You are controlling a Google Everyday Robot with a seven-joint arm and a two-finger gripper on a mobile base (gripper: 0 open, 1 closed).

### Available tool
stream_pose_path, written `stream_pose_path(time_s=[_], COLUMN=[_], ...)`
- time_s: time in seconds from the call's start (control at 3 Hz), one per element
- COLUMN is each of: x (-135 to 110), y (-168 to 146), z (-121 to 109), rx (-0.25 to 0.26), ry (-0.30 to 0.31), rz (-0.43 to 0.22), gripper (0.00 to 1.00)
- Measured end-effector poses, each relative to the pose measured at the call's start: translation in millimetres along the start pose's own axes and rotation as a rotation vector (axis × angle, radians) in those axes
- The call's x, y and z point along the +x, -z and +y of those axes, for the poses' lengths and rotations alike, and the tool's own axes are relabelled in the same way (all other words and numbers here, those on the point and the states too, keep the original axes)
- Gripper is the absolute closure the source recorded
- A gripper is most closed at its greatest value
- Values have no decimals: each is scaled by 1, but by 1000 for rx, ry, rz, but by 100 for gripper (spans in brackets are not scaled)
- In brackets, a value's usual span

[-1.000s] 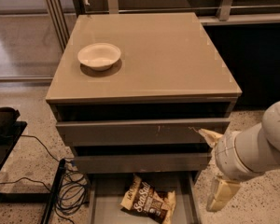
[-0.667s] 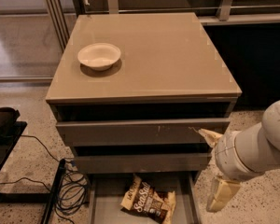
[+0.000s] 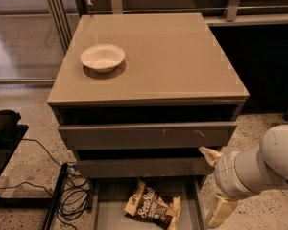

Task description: Pick brown chip bag from bottom drawer and place on counter

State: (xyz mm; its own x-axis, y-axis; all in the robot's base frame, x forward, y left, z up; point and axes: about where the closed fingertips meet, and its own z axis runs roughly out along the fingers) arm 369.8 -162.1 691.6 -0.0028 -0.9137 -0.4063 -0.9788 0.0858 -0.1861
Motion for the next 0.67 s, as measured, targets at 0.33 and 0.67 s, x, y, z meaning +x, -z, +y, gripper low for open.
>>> stream_pose_path(time_s=[0.33, 0.67], x=[20, 45], y=[-40, -84], z=[8, 17], rx=[24, 57], ry=[-41, -76], rz=[-75, -145], gripper=[0, 0])
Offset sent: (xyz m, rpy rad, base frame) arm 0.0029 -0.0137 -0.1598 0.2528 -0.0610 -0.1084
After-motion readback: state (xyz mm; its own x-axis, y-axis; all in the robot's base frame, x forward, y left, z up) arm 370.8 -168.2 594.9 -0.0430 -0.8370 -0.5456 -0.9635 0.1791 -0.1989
